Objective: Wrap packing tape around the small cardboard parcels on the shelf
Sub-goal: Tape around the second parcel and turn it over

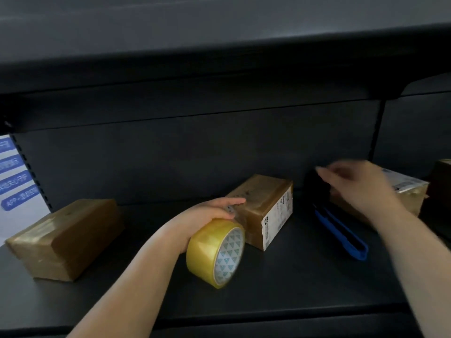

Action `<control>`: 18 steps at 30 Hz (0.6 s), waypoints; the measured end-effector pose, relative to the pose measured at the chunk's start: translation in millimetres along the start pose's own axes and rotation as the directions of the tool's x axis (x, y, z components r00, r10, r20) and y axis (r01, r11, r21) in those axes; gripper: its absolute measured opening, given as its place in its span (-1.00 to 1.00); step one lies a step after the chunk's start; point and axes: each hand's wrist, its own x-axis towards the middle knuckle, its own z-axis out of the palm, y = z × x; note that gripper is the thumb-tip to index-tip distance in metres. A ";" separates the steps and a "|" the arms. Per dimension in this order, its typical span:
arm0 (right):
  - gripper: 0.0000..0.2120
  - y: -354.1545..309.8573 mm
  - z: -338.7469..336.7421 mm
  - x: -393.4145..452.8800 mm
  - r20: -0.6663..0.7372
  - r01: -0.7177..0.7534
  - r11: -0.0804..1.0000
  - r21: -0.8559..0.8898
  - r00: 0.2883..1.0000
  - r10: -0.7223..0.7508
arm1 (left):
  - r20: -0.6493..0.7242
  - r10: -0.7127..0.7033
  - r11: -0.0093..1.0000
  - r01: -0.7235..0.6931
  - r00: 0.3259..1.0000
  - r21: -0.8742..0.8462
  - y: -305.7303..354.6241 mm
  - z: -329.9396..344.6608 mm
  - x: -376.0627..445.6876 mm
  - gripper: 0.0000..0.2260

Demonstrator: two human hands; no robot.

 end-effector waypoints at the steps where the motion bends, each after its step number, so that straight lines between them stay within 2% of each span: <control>1: -0.70 8.8 -11.4 -9.9 0.062 -0.060 0.992 -0.111 0.996 0.067 | -0.006 0.002 1.000 -0.002 1.000 0.004 -0.5 -0.1 1.2 -0.63; 3: -0.57 22.3 -12.5 -24.7 0.185 -0.134 0.884 -0.448 0.953 0.238 | -0.012 0.011 1.000 -0.010 1.000 0.009 -0.1 0.9 2.3 -0.63; 4: -0.48 24.2 -4.1 -29.5 0.219 -0.135 0.815 -0.564 0.927 0.305 | -0.014 0.018 1.000 -0.017 1.000 0.012 0.0 1.6 2.2 -0.62; 6: -0.41 22.7 16.4 -33.7 0.254 -0.108 0.748 -0.655 0.901 0.352 | -0.026 0.032 0.999 -0.032 0.999 0.018 -0.1 2.0 2.2 -0.62; 8: -0.47 19.7 29.7 -34.8 0.271 -0.056 0.722 -0.689 0.905 0.329 | -0.026 0.041 0.999 -0.041 0.999 0.006 0.0 1.8 2.1 -0.62; 10: -0.56 24.2 31.9 -31.3 0.304 -0.084 0.765 -0.638 0.886 0.351 | -0.016 0.037 0.999 -0.037 0.999 -0.015 0.6 2.2 0.6 -0.62; 13: -0.59 37.5 20.5 -35.0 0.350 -0.232 0.861 -0.452 0.842 0.410 | -0.011 0.020 1.000 -0.020 1.000 -0.010 2.2 3.0 -2.1 -0.62; 16: -0.62 40.1 2.1 -49.6 0.294 -0.307 0.934 -0.181 0.890 0.349 | -0.018 0.018 1.000 -0.019 1.000 -0.002 3.9 4.0 -2.8 -0.61; 18: -0.62 32.3 -9.5 -60.3 0.284 -0.265 0.964 0.026 0.926 0.247 | -0.020 0.020 1.000 -0.020 1.000 0.011 5.1 4.8 -2.9 -0.61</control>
